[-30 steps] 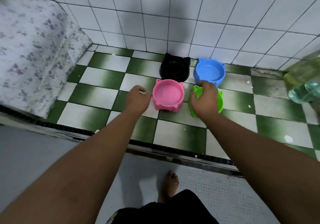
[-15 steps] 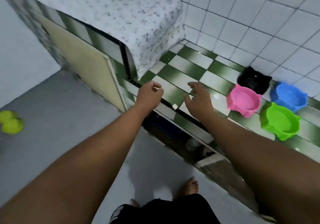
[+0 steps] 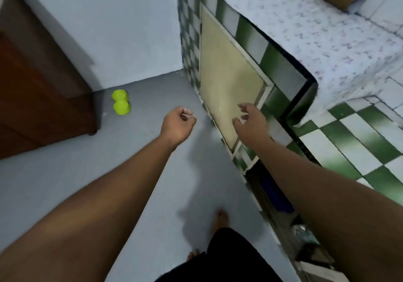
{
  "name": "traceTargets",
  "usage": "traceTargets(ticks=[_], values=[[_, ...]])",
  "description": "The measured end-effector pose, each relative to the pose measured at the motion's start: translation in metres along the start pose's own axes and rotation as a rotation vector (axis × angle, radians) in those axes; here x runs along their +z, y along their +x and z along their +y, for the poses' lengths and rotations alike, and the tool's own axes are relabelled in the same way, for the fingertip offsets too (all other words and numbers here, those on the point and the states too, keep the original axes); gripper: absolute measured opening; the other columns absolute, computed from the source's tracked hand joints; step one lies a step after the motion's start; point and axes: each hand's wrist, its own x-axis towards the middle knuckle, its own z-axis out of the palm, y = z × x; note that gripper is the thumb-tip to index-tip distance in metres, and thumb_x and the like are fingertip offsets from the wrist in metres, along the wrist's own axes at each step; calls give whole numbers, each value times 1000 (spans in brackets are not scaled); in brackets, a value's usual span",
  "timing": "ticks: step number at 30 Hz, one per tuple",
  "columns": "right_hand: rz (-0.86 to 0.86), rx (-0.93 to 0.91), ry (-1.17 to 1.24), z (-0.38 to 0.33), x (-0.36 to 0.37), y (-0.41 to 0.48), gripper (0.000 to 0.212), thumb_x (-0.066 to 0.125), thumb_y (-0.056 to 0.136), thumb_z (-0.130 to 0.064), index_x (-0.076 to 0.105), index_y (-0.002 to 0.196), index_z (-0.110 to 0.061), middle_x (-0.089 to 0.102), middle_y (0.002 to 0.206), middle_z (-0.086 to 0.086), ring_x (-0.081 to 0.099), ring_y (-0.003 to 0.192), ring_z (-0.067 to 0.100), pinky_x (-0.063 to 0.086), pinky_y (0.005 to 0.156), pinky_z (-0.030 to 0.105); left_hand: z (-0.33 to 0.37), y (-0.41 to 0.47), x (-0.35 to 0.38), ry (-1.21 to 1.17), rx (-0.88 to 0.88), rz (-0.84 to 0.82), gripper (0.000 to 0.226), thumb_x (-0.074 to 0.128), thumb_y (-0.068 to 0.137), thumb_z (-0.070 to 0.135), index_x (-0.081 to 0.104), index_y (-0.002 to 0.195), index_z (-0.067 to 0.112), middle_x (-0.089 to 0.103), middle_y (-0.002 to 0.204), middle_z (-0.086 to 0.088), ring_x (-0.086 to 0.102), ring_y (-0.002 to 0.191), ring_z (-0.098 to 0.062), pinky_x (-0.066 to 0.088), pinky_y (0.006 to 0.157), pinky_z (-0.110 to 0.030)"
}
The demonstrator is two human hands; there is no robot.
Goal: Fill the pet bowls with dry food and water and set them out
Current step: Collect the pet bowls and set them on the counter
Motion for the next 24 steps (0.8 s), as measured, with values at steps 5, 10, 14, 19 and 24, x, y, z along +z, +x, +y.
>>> traceTargets(ticks=[5, 10, 14, 19, 24], values=[[-96, -91, 34, -34, 75, 68, 47, 67, 88, -19, 56, 133, -13, 59, 124, 7, 60, 103, 20, 50, 93, 33, -42, 59, -50, -45, -111, 135, 11, 70, 89, 23, 60, 84, 25, 61, 71, 1, 56, 58, -19, 48, 67, -30], [-187, -151, 55, -63, 147, 158, 41, 68, 87, -15, 59, 126, -8, 62, 119, 6, 59, 92, 17, 45, 89, 23, -61, 133, -90, -84, -201, 257, 10, 70, 85, 26, 61, 85, 25, 60, 68, 2, 56, 60, -20, 55, 70, -37], [-333, -177, 56, -96, 189, 229, 42, 66, 90, -12, 56, 130, -7, 57, 119, 3, 56, 93, 14, 38, 81, 13, -69, 191, -123, -111, -264, 377, 16, 66, 76, 36, 63, 87, 25, 63, 69, 3, 61, 67, -20, 61, 80, -49], [-431, -164, 47, -143, 246, 310, 42, 66, 91, -17, 55, 131, -12, 60, 123, 7, 61, 106, 20, 47, 93, 26, -91, 247, -163, -167, -349, 500, 24, 66, 71, 39, 65, 89, 22, 64, 70, 2, 61, 67, -20, 61, 80, -53], [-479, -169, 48, -185, 315, 376, 43, 66, 91, -17, 55, 132, -12, 58, 120, 2, 58, 103, 16, 42, 87, 20, -133, 318, -204, -217, -423, 553, 30, 65, 65, 45, 65, 85, 24, 63, 69, 3, 60, 66, -21, 61, 79, -57]])
